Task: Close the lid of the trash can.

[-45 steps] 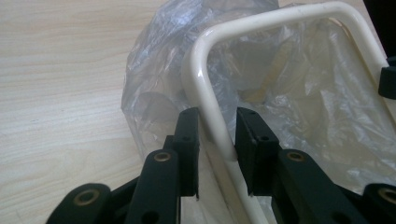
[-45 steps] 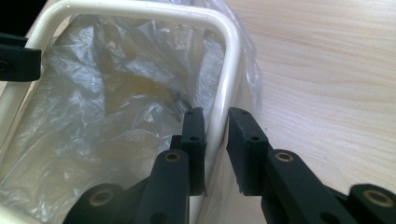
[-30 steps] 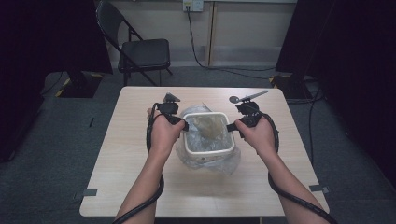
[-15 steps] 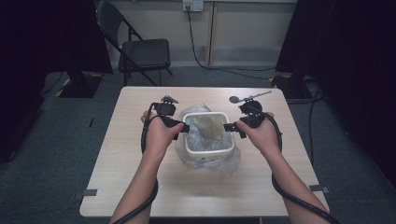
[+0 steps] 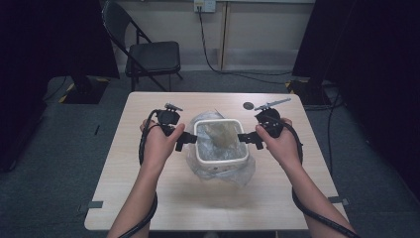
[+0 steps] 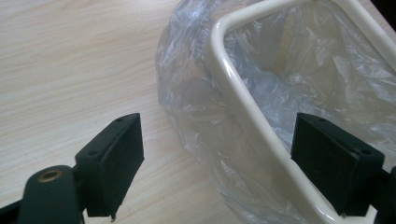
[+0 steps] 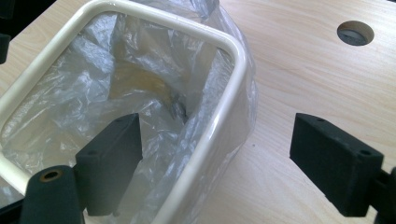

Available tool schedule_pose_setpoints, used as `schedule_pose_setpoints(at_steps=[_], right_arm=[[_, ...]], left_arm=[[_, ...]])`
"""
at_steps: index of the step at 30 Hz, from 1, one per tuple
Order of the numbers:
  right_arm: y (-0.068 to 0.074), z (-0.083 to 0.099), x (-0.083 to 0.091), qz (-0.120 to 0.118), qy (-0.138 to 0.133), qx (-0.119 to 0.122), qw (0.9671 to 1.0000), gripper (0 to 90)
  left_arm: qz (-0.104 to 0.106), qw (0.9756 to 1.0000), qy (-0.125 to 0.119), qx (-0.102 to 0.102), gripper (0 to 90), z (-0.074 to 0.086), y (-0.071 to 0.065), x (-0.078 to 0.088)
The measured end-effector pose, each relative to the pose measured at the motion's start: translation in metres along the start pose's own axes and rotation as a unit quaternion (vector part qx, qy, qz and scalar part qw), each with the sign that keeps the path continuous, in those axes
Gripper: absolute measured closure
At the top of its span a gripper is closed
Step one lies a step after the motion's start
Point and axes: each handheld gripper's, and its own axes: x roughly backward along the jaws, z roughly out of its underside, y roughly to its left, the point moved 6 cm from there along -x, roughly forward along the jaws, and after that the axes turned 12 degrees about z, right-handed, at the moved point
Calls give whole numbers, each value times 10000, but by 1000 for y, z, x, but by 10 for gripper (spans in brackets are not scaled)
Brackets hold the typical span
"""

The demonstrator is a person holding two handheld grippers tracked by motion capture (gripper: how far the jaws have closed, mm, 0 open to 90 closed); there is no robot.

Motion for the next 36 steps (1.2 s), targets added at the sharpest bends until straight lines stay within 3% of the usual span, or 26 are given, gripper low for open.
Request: schedule_pose_setpoints(at_steps=[10, 13, 23, 36], right_arm=[[-3, 5, 0, 24, 81, 57, 9999, 159], [-4, 6, 0, 32, 59, 56, 10000, 159], [-4, 9, 3, 44, 71, 70, 9999, 159], [-6, 10, 10, 9, -3, 129, 9999, 159]], left_arm=[[-29, 10000, 52, -71, 165, 5, 7, 5], [91, 10000, 17, -32, 165, 6, 8, 6], [176, 9998, -15, -75, 166, 11, 10, 8], [97, 9999, -52, -47, 166, 22, 21, 18]])
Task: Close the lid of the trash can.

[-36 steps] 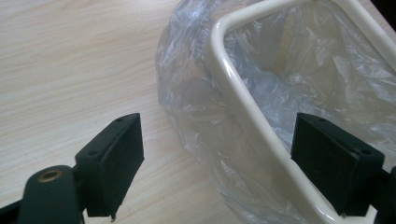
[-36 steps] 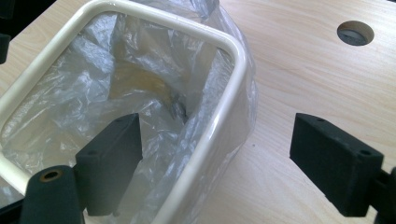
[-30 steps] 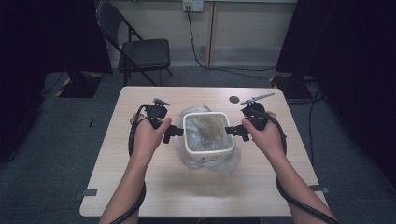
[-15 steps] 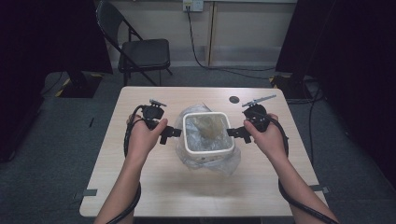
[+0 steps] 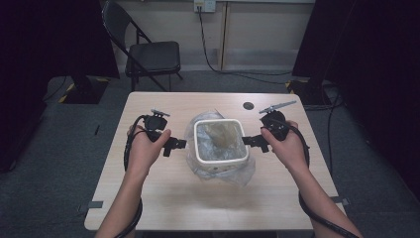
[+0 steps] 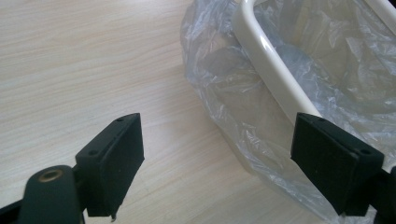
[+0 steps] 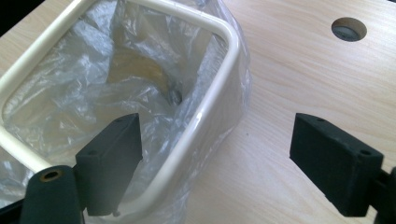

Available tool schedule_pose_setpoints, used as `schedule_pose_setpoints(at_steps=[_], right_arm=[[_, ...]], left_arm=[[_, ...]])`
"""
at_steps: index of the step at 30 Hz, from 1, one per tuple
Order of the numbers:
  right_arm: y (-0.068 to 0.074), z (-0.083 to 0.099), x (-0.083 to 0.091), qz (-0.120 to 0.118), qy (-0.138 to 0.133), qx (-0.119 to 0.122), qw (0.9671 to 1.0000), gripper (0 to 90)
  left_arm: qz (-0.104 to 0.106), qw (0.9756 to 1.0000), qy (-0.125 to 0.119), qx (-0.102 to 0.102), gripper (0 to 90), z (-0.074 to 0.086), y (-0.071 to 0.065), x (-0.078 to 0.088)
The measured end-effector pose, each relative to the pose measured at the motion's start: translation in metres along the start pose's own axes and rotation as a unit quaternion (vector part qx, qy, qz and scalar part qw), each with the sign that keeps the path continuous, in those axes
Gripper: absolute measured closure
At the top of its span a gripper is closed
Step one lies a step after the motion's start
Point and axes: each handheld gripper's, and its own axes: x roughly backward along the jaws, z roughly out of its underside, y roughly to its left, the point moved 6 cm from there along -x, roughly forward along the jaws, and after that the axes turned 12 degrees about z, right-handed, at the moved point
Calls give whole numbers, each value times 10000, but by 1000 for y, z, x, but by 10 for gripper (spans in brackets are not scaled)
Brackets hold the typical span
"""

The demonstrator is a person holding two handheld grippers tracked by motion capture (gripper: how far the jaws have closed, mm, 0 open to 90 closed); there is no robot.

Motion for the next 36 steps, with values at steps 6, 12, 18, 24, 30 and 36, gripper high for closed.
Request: schedule_pose_setpoints(at_steps=[6, 12, 18, 24, 30, 36], right_arm=[[-5, 6, 0, -19, -11, -14, 10000, 159], [-10, 11, 1, -54, -46, -38, 10000, 159], [-14, 20, -2, -81, -21, -84, 9999, 159], [-17, 26, -5, -95, -6, -84, 9999, 159], [-20, 30, -7, -77, 14, -102, 9999, 159], [-23, 36, -11, -77, 55, -137, 9999, 158]], left_arm=[[37, 10000, -23, -17, 166, 3, 0, 2], [66, 10000, -71, -14, 166, 7, -1, 3], [34, 10000, -31, 33, 166, 15, 6, 1], [30, 10000, -41, 80, 167, 19, 10, 0], [38, 9999, -23, 100, 167, 23, 12, -2], [38, 9999, -5, 154, 167, 28, 15, -4]])
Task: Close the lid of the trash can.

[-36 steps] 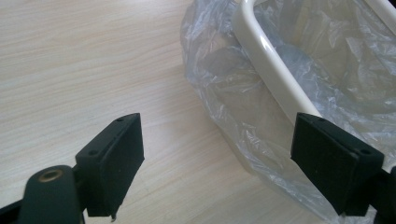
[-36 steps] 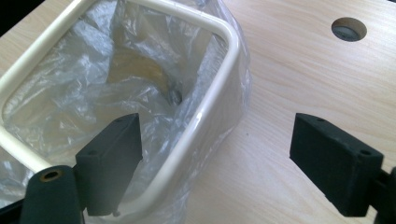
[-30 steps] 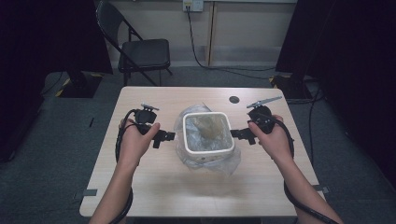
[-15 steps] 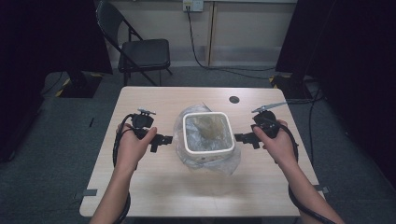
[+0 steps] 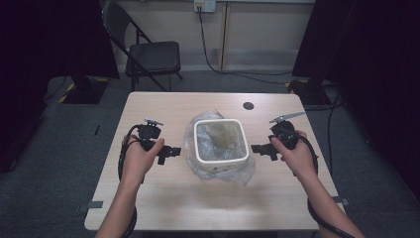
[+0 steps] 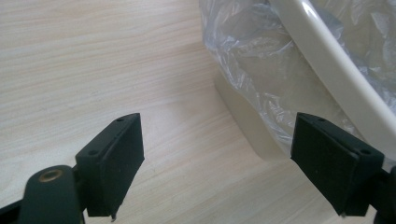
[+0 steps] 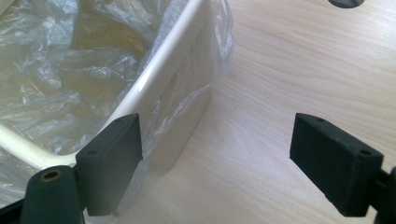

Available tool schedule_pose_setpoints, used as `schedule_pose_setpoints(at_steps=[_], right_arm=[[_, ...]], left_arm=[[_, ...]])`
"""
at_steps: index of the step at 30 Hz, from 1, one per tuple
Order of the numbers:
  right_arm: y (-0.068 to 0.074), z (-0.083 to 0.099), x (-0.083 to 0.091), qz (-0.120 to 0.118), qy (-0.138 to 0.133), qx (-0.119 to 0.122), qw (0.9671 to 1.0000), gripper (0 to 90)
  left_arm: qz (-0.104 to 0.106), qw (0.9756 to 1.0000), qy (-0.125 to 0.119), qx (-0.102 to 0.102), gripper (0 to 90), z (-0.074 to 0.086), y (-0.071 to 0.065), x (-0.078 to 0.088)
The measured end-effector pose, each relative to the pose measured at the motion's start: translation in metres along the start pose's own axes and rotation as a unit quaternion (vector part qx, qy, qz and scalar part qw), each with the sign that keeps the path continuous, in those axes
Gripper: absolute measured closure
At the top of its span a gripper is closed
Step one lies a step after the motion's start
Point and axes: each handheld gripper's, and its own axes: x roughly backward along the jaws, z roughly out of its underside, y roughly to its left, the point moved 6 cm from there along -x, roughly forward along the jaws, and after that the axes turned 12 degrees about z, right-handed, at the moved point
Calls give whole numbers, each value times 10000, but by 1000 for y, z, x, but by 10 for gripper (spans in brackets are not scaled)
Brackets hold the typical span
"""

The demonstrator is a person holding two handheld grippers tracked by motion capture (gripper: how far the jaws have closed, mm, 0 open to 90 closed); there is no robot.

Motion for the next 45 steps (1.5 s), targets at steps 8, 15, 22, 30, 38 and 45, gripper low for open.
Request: schedule_pose_setpoints(at_steps=[8, 15, 22, 30, 38, 45], right_arm=[[-3, 9, -6, -6, 113, -26, 9999, 159], [-9, 15, -7, 35, 131, -46, 9999, 159], [-15, 21, -10, 89, 148, -84, 9998, 159], [-19, 27, -11, 105, 189, -112, 9997, 159], [-24, 32, -13, 104, 215, -165, 9996, 159], [-27, 38, -16, 113, 256, -188, 9994, 160]], left_arm=[[19, 10000, 54, 61, 167, 7, 5, -5], [7, 9999, 58, 90, 167, 11, 8, -7], [4, 9999, 88, 139, 166, 16, 11, -12], [31, 9998, 108, 191, 167, 21, 14, -16], [61, 9997, 110, 223, 167, 25, 18, -19], [74, 9996, 114, 246, 166, 29, 20, -20]])
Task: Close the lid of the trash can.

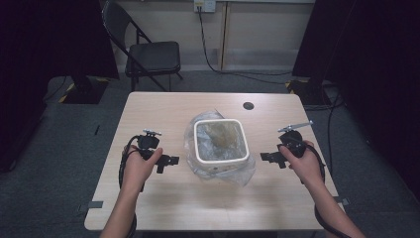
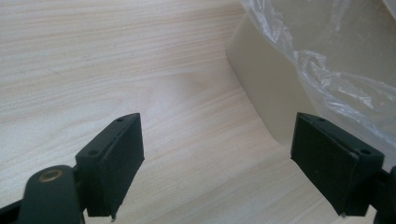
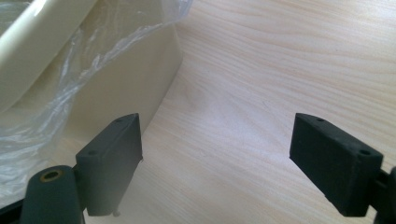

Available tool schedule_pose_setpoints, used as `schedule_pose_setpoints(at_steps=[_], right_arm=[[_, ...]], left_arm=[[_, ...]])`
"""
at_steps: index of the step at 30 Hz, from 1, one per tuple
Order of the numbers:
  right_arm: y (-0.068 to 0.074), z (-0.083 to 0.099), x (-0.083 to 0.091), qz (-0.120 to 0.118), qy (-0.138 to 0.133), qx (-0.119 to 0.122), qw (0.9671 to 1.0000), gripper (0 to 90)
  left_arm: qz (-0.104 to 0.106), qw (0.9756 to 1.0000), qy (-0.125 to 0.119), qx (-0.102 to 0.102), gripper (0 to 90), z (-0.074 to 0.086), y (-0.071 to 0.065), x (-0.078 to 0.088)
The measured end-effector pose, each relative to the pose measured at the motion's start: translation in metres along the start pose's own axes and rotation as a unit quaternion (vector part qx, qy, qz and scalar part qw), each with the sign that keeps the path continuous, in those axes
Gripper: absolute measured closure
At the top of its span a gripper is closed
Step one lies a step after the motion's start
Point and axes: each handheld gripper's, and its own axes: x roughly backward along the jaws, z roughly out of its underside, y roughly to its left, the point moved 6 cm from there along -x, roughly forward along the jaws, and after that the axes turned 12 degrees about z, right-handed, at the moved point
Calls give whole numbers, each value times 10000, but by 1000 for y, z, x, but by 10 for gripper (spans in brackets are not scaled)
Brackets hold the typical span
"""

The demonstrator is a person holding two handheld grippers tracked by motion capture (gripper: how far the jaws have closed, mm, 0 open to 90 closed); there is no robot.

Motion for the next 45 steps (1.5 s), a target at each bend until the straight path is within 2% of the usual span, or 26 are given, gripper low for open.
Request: schedule_pose_setpoints(at_steps=[2, 20, 35, 45], right_arm=[[-2, 1, -1, 48, -57, -10, 10000, 160], [-10, 16, -8, 62, 55, -116, 9999, 160], [-18, 30, -16, 85, 153, -168, 9997, 159], [-24, 42, -20, 118, 228, -233, 9994, 160]], left_arm=[[-14, 10000, 9, 5, 167, 1, 1, 0], [-12, 9999, 55, 155, 167, 16, 14, -7], [3, 9998, 130, 174, 167, 27, 22, -14], [-16, 9995, 112, 295, 167, 33, 29, -15]])
